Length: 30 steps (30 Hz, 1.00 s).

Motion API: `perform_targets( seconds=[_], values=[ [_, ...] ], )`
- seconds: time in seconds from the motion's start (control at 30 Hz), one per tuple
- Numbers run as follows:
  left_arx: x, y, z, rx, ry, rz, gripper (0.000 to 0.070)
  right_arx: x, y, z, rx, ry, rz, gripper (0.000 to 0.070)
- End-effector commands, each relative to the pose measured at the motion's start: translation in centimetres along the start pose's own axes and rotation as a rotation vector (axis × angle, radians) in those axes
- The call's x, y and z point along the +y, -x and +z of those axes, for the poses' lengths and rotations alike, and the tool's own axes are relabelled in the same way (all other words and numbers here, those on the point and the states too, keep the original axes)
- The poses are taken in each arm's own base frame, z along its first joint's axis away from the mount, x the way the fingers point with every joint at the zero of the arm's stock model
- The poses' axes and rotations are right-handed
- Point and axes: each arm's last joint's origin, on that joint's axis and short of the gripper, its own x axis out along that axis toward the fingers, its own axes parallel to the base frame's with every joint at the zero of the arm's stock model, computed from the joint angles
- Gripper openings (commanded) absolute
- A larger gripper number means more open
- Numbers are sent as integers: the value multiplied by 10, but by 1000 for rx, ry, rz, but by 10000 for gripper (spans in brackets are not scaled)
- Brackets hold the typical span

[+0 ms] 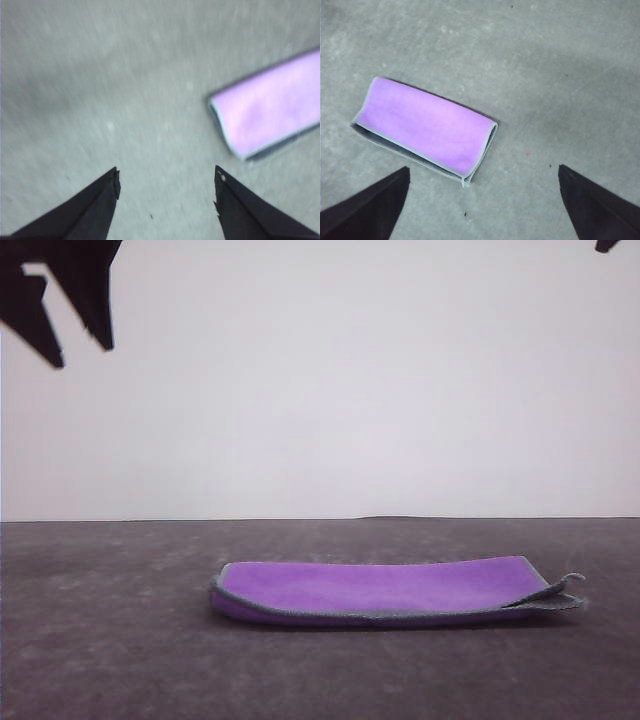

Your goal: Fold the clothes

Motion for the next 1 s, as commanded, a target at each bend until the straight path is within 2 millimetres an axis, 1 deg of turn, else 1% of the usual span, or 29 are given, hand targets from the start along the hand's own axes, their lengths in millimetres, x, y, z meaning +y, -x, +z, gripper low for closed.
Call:
perform_targets(
  seconds=[0.0,0.1,0.2,0.3,0.37,0.5,0.6,0.77,0.87,0.97],
  values=[
    [0,-8,-12,22,21,4,365,-6,-16,-7,33,-49,6,602],
    [0,-20,-38,62,44,-1,365,-16,-44,-25,58,-93,37,602],
    [0,-28,-59,86,71,-3,364,-26,-73,-39,64,-147,67,602],
    [-1,-32,-71,82,79,-2,364,-36,-99,-51,94,-200,100,602],
    [-1,-32,-72,70,77,-1,364,-40,-113,-56,121,-229,143,602],
    [-1,-32,-68,18,68,0,364,-49,-137,-59,177,-291,236,602],
    [0,-32,-64,-17,65,1,364,-56,-154,-62,213,-331,276,601],
    [0,-32,-63,-26,64,2,364,-64,-180,-66,251,-386,336,596],
    [0,-32,-62,-41,61,3,364,-63,-191,-66,258,-386,376,581],
    [0,-32,-61,-53,58,4,364,-59,-197,-65,258,-374,383,525]
  ],
)
